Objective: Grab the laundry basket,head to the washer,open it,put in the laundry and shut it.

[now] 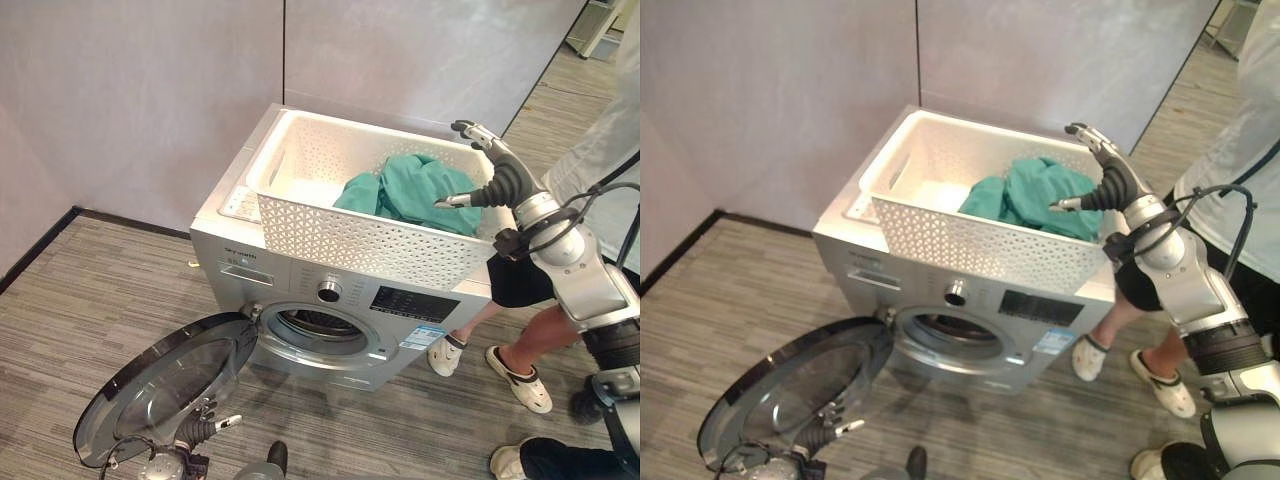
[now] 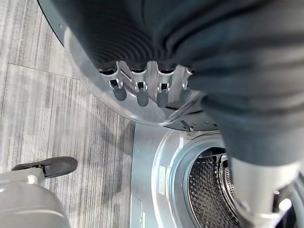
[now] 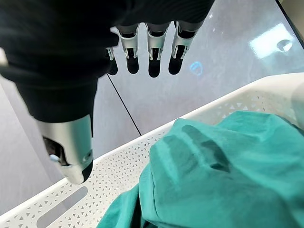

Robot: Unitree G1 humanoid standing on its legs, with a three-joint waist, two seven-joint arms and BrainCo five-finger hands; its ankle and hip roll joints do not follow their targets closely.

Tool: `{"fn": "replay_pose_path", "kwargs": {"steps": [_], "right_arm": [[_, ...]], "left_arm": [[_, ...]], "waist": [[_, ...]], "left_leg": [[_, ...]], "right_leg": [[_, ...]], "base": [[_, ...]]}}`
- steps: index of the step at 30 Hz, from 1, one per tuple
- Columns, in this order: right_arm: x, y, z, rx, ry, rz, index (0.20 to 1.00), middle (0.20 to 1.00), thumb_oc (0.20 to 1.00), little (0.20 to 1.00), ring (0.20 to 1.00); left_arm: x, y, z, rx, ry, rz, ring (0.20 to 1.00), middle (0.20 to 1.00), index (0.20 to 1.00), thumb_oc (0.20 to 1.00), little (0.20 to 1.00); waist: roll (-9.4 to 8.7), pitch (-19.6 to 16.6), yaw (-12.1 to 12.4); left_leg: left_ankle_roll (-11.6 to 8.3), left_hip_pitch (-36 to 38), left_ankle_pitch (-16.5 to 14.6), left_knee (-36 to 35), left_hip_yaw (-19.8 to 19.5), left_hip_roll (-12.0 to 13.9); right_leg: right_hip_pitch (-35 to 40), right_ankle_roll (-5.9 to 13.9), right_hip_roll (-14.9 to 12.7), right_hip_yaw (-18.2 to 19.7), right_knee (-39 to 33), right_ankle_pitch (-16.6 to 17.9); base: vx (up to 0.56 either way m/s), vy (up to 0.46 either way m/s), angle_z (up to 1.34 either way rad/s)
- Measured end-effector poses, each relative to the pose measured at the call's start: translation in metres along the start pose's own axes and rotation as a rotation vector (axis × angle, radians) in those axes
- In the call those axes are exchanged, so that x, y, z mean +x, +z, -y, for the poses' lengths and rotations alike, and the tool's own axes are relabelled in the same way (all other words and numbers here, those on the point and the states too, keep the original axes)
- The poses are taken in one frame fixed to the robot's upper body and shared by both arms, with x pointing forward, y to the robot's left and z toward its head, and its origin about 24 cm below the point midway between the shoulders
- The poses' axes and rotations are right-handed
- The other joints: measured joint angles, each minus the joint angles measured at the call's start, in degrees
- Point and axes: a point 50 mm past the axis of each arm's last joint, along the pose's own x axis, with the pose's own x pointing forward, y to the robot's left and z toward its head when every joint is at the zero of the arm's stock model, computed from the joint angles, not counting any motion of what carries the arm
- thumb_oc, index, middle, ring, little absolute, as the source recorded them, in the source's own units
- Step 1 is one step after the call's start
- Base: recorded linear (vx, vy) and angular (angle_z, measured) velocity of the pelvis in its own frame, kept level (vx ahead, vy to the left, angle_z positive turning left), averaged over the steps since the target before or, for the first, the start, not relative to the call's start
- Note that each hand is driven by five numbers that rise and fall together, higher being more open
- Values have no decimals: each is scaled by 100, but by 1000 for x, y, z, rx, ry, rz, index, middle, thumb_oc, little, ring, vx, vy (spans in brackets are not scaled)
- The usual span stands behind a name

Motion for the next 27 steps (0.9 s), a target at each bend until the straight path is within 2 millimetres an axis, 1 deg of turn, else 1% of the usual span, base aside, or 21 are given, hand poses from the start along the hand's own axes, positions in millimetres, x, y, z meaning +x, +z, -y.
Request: {"fn": "replay_pose_path", "kwargs": {"steps": [8, 9, 10, 11, 13, 15, 18, 22, 25, 27], "right_arm": [[0, 0, 1, -3, 1, 1, 1000, 1000, 1000, 1000, 1000], [3, 1, 0, -35, 31, 4, 1000, 1000, 1000, 1000, 1000], [8, 3, 4, -106, 86, 5, 1000, 1000, 1000, 1000, 1000], [14, 9, 13, -154, 90, 23, 1000, 1000, 1000, 1000, 1000], [21, 17, 21, -199, 93, 48, 1000, 1000, 1000, 1000, 1000], [24, 20, 27, -217, 79, 54, 1000, 1000, 1000, 1000, 1000], [24, 20, 27, -222, 81, 54, 1000, 1000, 1000, 1000, 1000], [24, 14, 27, -248, 90, 28, 1000, 1000, 1000, 1000, 1000], [24, 11, 26, -285, 108, 12, 1000, 1000, 1000, 1000, 1000], [24, 8, 23, -316, 129, 0, 1000, 1000, 1000, 1000, 1000]], "left_arm": [[2, 3, 0, 37, 0, 8, 1000, 1000, 1000, 1000, 1000], [1, 3, 0, 37, -1, 6, 1000, 1000, 1000, 1000, 1000], [2, 4, 0, 38, -1, 8, 1000, 1000, 1000, 1000, 1000], [2, 5, 0, 39, -1, 10, 1000, 1000, 1000, 1000, 1000], [3, 5, -1, 40, 0, 12, 1000, 1000, 1000, 1000, 1000], [3, 7, -1, 41, -1, 16, 1000, 1000, 1000, 1000, 1000], [4, 7, -1, 41, 0, 16, 1000, 1000, 1000, 1000, 1000], [4, 7, 0, 43, -3, 13, 1000, 1000, 1000, 1000, 1000], [4, 4, 2, 57, -14, 2, 1000, 1000, 1000, 1000, 1000], [3, 0, 2, 63, -17, -18, 1000, 1000, 1000, 1000, 1000]], "waist": [[-3, -2, 2], [0, -4, -9], [4, -7, -11], [-8, -15, -15], [-12, -20, -17], [-32, -33, -10], [-46, -41, -9], [-80, -66, -16], [-123, -96, -16], [-186, -140, -16]], "left_leg": [[14, 0, 9, 0, -2, -2], [13, 3, 9, 0, 3, -3], [14, 5, 9, 0, 4, -3], [14, 9, 9, 0, 8, -3], [15, 19, 9, 1, 17, -2], [16, 38, 10, 1, 18, -3], [10, 97, 2, 0, 25, -7], [0, 109, -11, 0, 29, -9], [1, 109, -12, 0, 32, -9], [7, 107, -17, 0, 36, -12]], "right_leg": [[2, 0, -1, -3, 0, 0], [3, 0, -3, 1, 0, 0], [3, 3, -3, 1, 0, 2], [3, 3, -3, 2, 0, 2], [7, 5, -5, 10, 0, 3], [25, 6, -6, 9, 0, 3], [81, 13, -14, 11, 0, -2], [92, 23, -15, 21, 0, -8], [92, 27, -17, 25, 0, -6], [87, 27, -20, 30, 0, -6]], "base": [[0, 0, 0], [0, 0, 0], [0, 0, 0], [0, 0, 0], [0, 0, 0], [0, 0, 0], [0, 0, 0], [0, 0, 0], [0, 0, 0], [0, 0, 0]]}}
